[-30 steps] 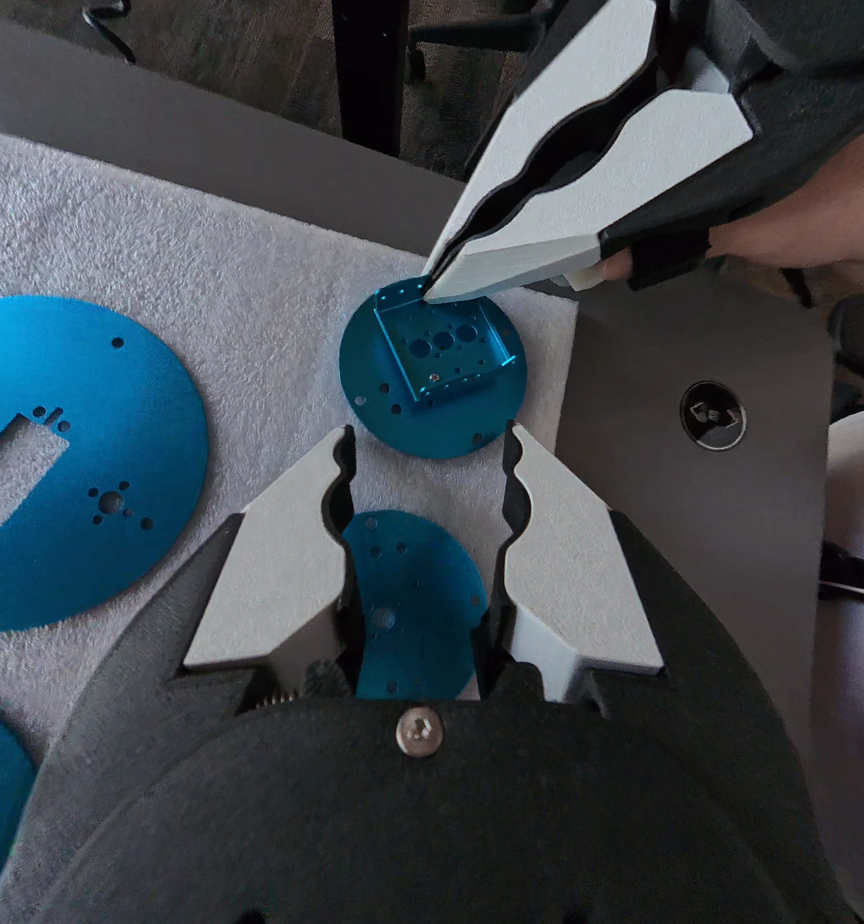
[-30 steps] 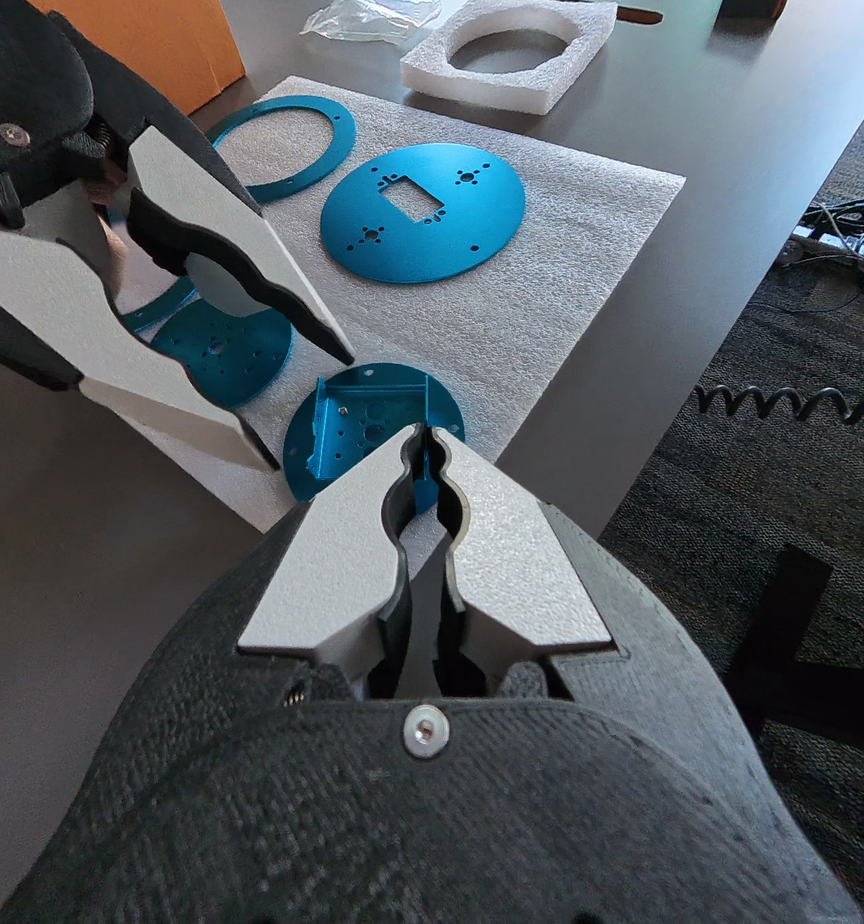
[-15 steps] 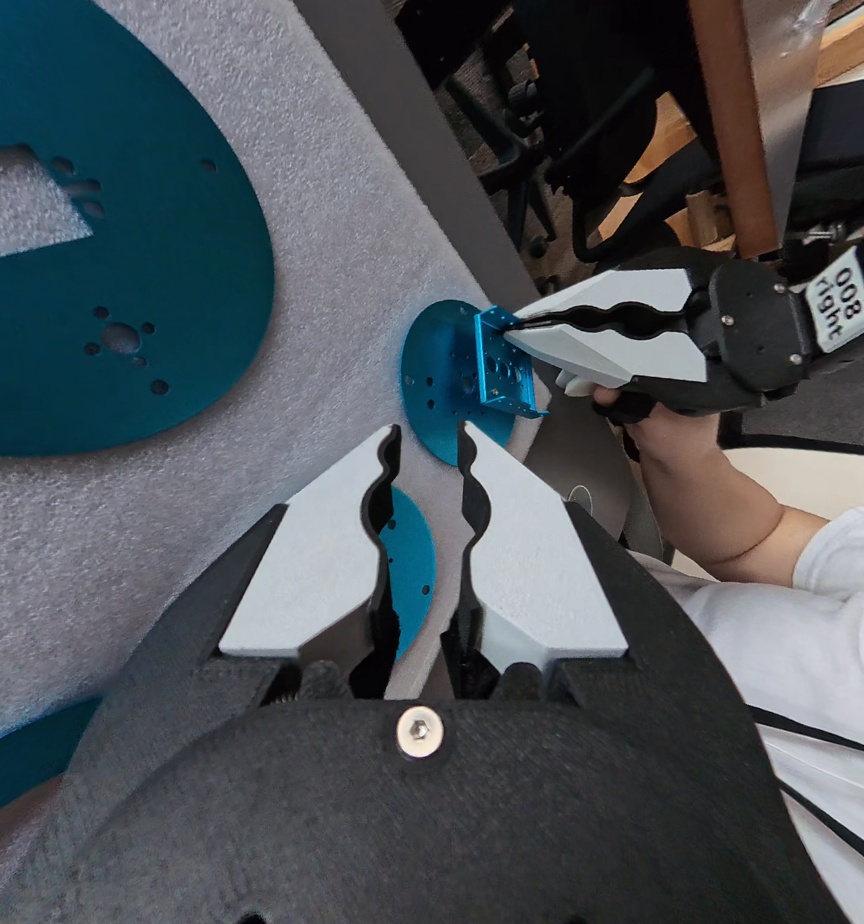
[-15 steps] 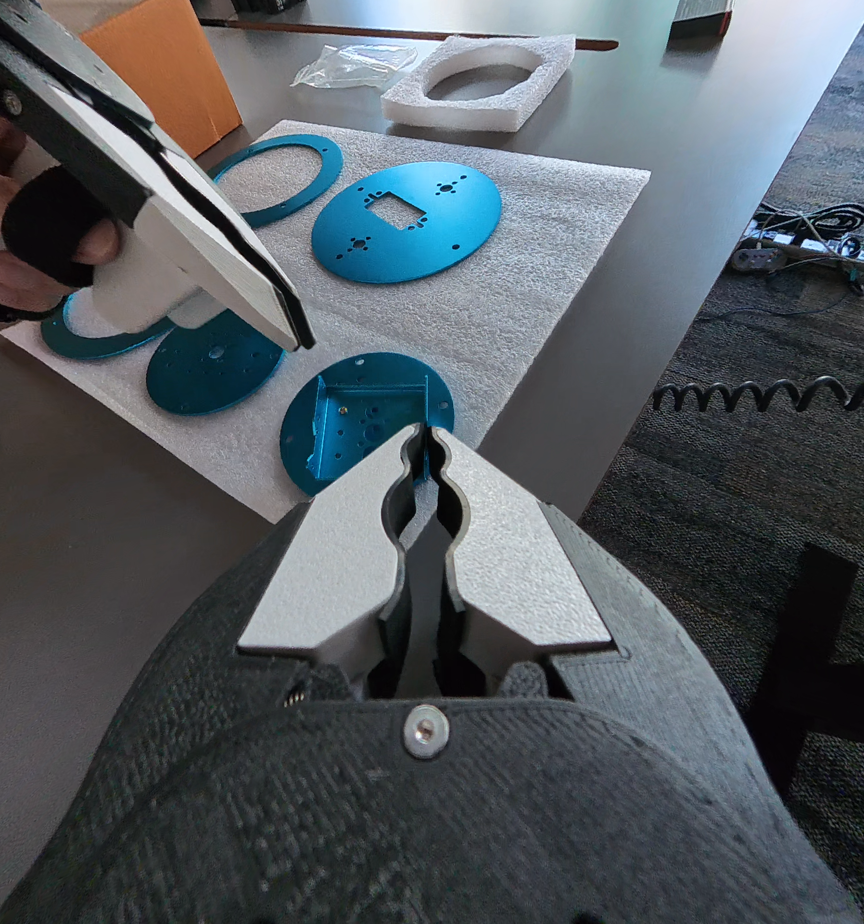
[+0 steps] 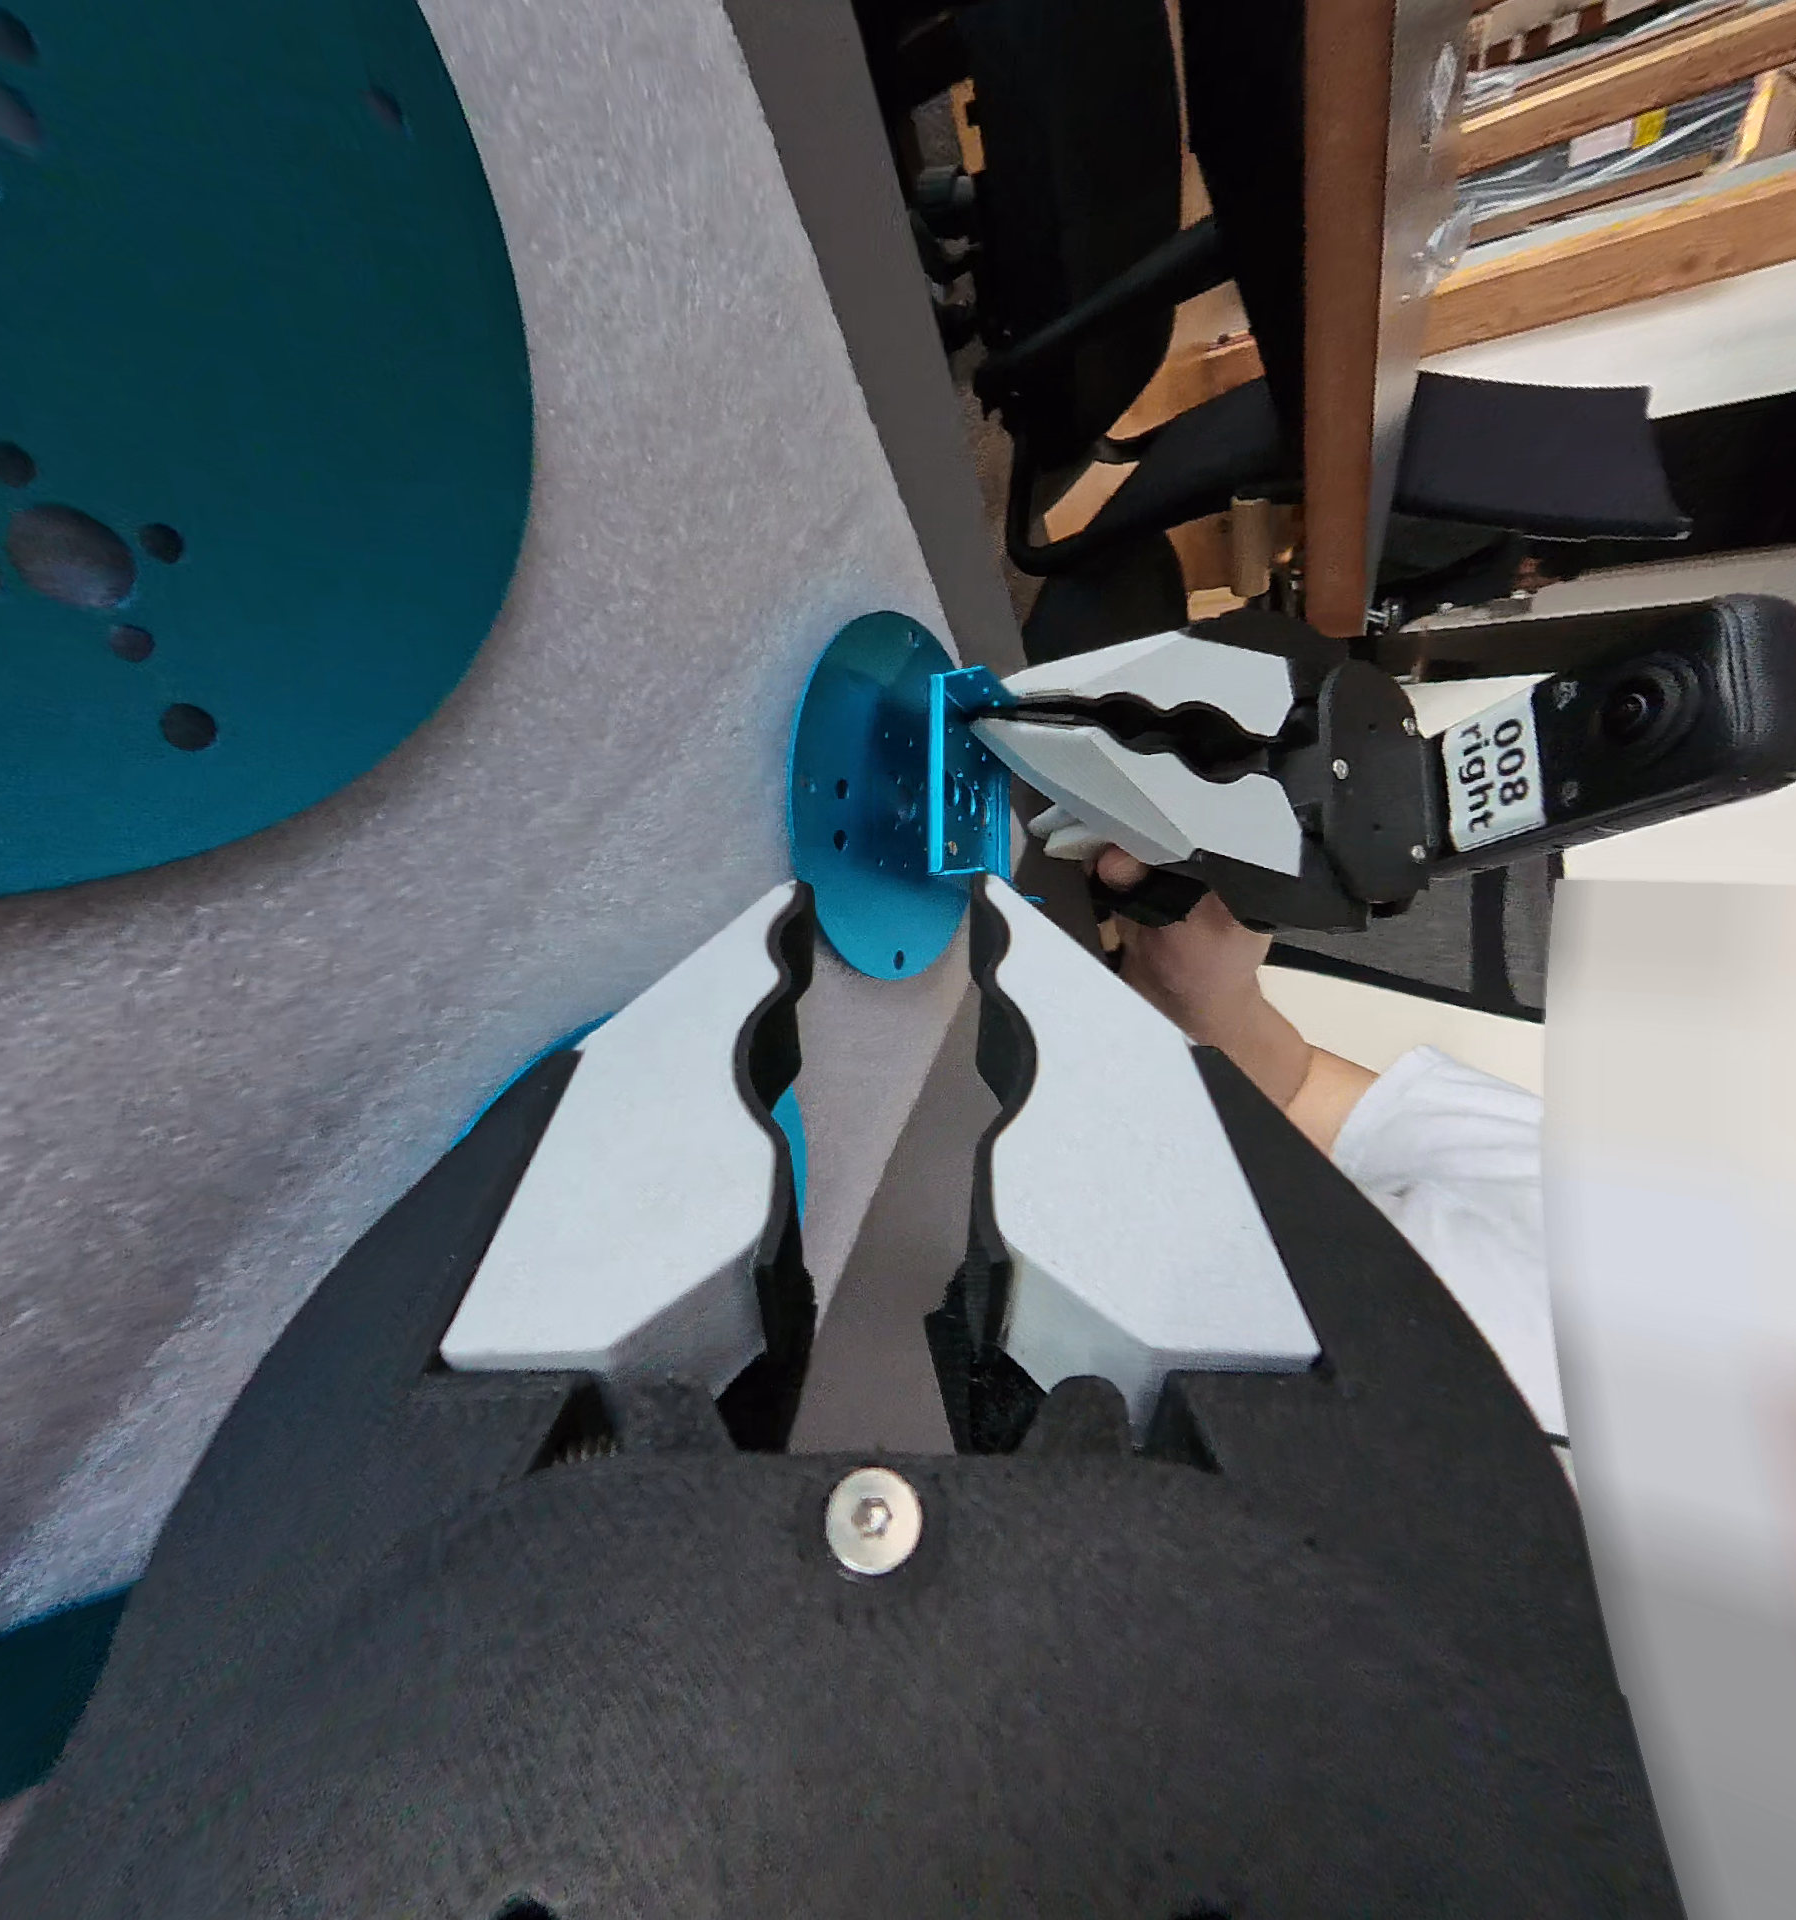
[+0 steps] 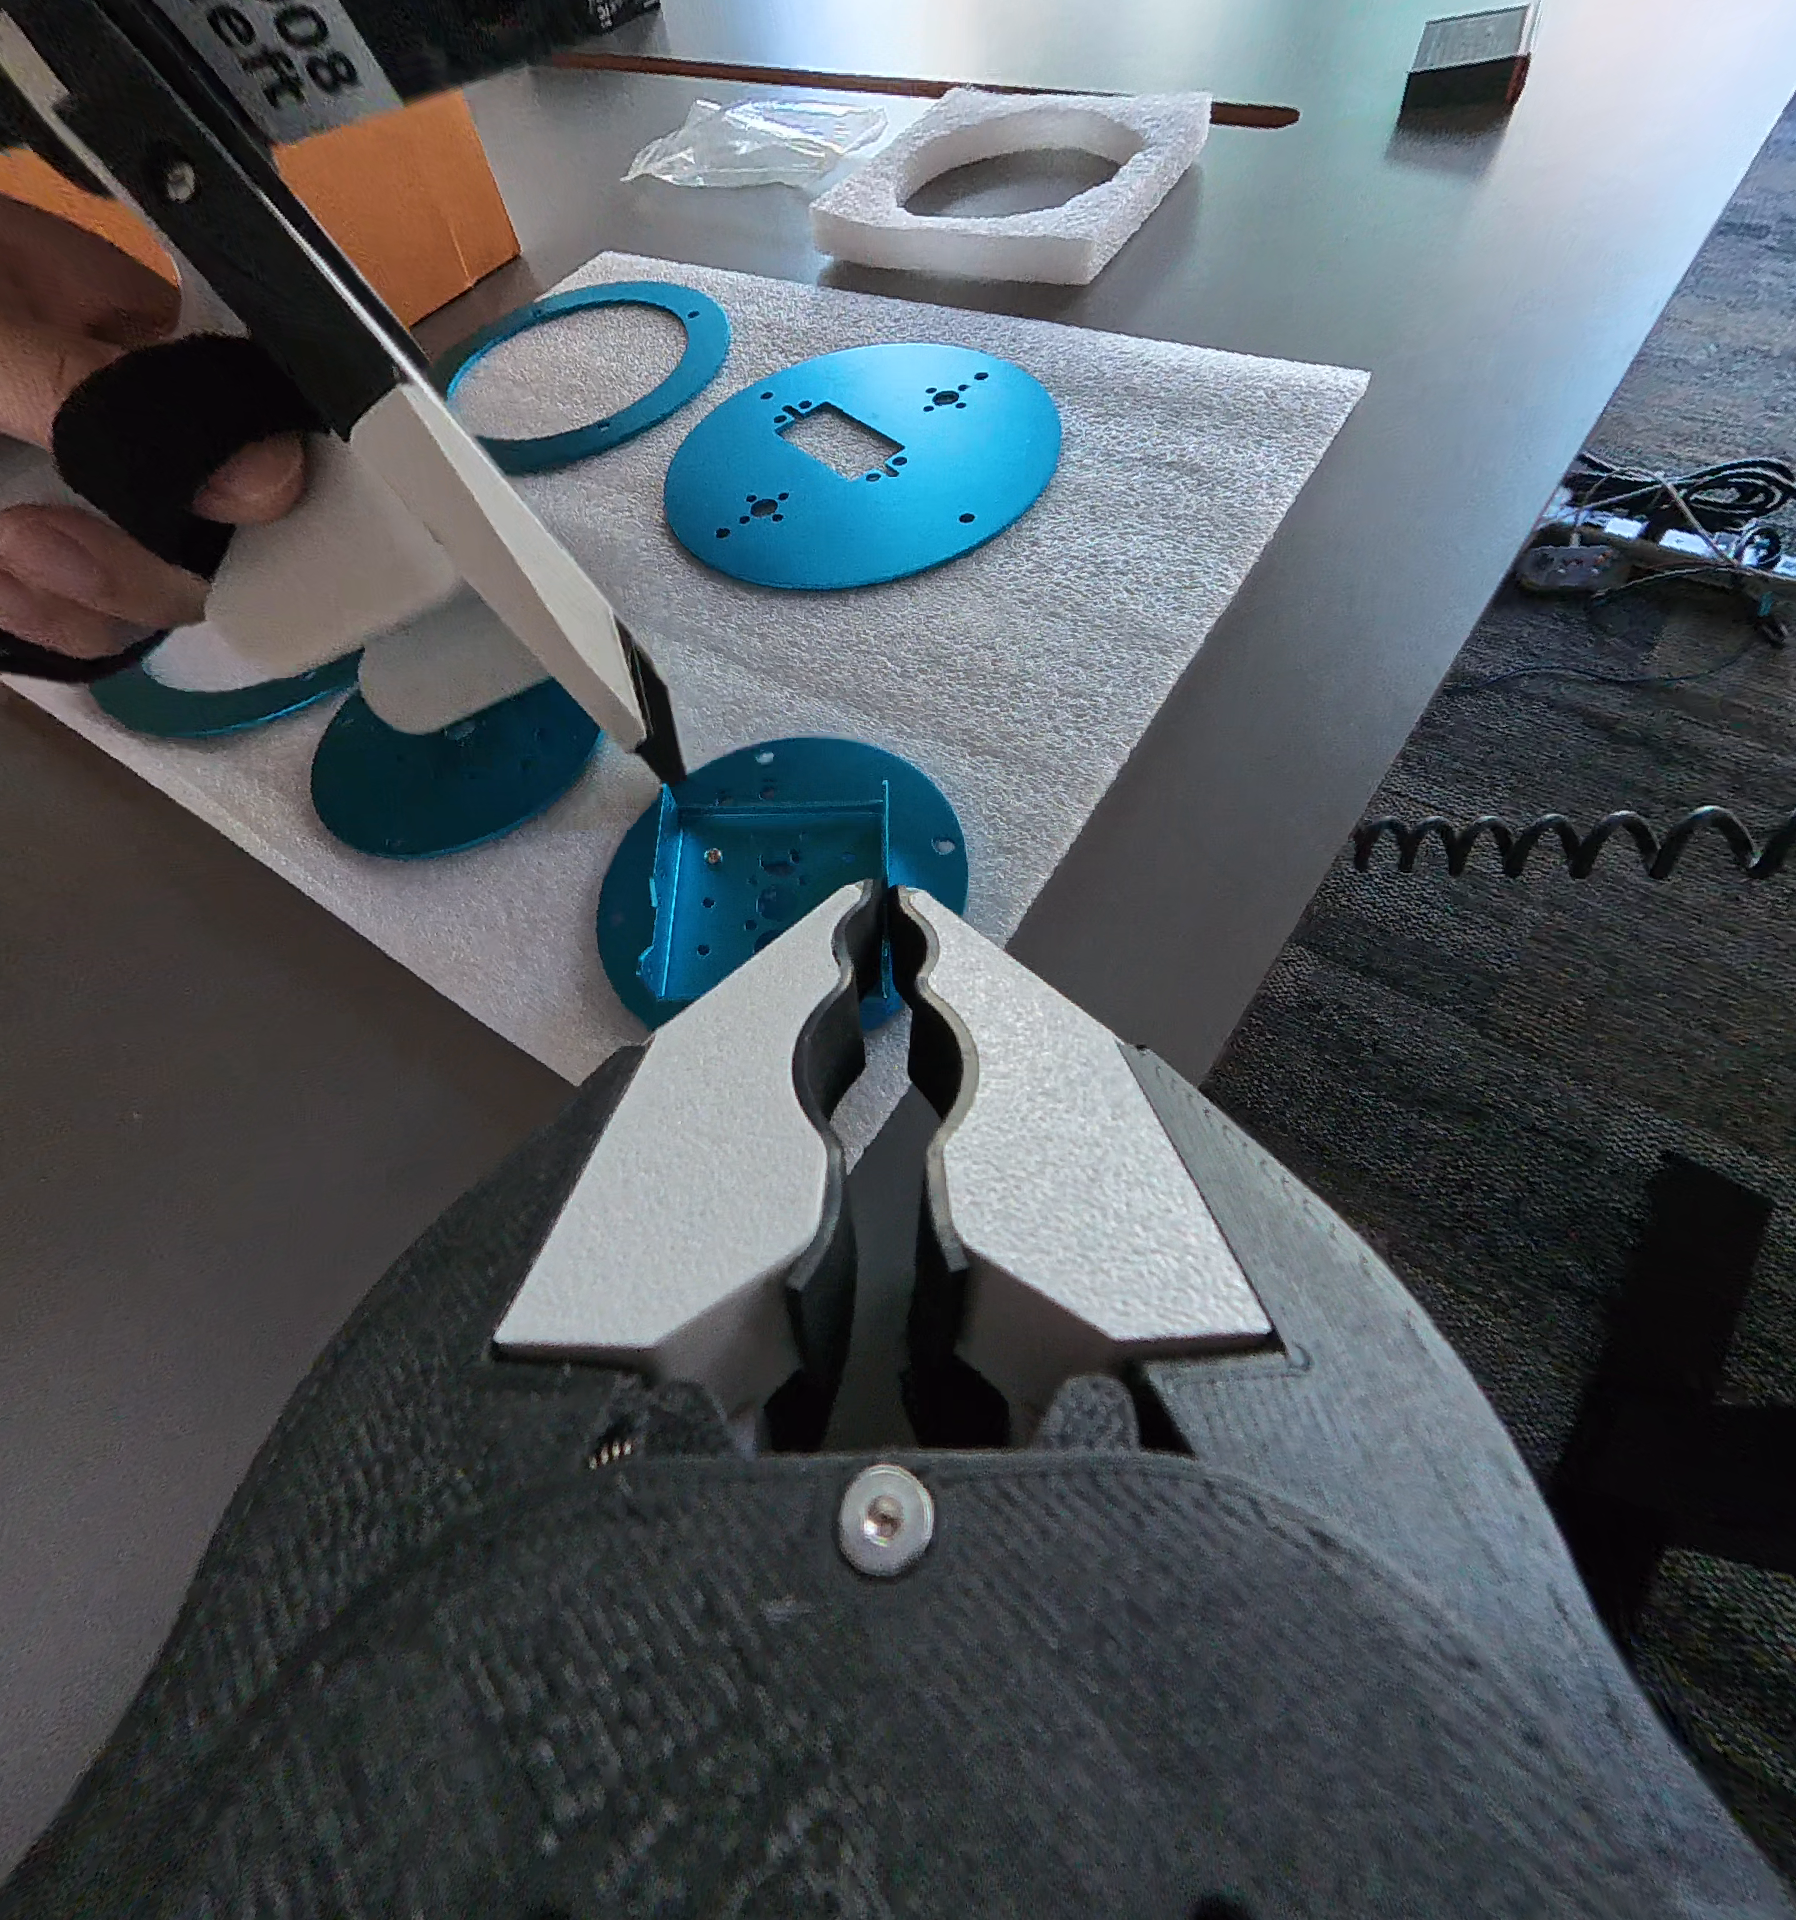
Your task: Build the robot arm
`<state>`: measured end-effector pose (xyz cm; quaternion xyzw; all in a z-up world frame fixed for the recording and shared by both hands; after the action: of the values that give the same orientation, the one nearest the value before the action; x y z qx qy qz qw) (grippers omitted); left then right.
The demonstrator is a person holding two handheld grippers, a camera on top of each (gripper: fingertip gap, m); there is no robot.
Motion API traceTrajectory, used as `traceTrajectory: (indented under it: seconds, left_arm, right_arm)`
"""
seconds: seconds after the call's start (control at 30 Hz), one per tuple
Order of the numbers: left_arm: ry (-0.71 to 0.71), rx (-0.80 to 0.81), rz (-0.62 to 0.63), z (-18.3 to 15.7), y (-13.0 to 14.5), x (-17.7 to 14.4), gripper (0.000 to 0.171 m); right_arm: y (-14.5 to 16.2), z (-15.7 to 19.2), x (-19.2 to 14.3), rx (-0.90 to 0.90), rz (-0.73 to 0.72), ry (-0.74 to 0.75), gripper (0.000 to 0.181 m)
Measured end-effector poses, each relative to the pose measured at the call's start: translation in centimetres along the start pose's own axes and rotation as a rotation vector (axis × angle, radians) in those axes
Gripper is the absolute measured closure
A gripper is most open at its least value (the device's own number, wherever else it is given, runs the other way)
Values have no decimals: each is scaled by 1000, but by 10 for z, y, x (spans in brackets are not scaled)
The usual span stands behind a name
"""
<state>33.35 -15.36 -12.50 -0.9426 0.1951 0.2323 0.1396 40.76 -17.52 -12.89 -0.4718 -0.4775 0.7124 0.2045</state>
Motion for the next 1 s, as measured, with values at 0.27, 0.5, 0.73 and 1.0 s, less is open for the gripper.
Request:
traceTrajectory:
  seconds: [0.27,0.5,0.73,1.0]
  left_arm:
    - [-17,-3,-8,4,0,5,156]
    - [-40,-3,-11,5,2,3,155]
    - [-53,-11,9,7,2,4,161]
    - [7,-51,2,5,2,6,158]
  right_arm:
    - [-2,-2,-2,53,-38,-24,181]
    - [-4,-9,-5,-56,17,17,181]
    - [4,-7,0,-102,65,10,181]
    - [5,-8,1,-129,74,37,181]
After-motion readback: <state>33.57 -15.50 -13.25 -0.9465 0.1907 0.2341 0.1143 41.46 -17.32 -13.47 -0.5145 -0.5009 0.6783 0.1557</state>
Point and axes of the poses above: each gripper's, where its closed fingertips meet, x out along the fingers, y out of its underside, z = x × y across the jaws, the point moved 2 cm from there along -x, back along the fingers, and after that the axes turned 3 degrees about -x, right-handed, at the moved point
